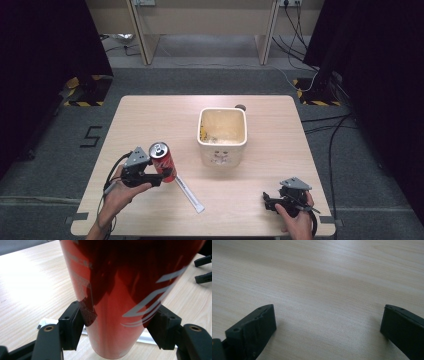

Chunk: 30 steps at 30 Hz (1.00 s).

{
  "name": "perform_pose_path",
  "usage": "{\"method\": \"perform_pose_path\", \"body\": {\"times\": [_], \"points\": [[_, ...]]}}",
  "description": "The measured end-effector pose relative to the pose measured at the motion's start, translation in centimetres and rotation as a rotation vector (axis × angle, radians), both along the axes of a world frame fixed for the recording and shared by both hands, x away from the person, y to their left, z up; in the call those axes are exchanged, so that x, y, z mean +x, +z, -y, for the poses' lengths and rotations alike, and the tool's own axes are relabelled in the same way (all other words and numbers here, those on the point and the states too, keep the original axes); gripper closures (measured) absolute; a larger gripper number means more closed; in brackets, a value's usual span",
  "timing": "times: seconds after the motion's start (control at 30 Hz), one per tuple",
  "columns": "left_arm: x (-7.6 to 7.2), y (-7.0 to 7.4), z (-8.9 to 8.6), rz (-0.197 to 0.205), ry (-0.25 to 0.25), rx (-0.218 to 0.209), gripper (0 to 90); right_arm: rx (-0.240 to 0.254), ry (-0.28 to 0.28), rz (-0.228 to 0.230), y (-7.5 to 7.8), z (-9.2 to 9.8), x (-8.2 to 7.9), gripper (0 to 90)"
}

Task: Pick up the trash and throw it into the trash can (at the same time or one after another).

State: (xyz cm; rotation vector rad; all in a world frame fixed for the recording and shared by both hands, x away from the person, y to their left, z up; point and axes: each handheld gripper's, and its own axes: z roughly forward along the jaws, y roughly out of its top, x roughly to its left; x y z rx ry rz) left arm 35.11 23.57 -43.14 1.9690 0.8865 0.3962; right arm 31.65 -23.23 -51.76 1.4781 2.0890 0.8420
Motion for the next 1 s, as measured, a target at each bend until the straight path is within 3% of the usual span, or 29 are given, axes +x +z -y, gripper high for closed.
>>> {"method": "perform_pose_path", "body": {"times": [0.6,1.0], "points": [[0.9,1.5,0.3,-0.010,-0.018,-0.008,34.2,0.000,0.000,0.000,0.0,0.0,0.0,0.2],[1.6,3.5,0.8,0.014,-0.035,-0.007,34.2,0.000,0.005,0.001,0.0,0.0,0.0,0.3]]}}
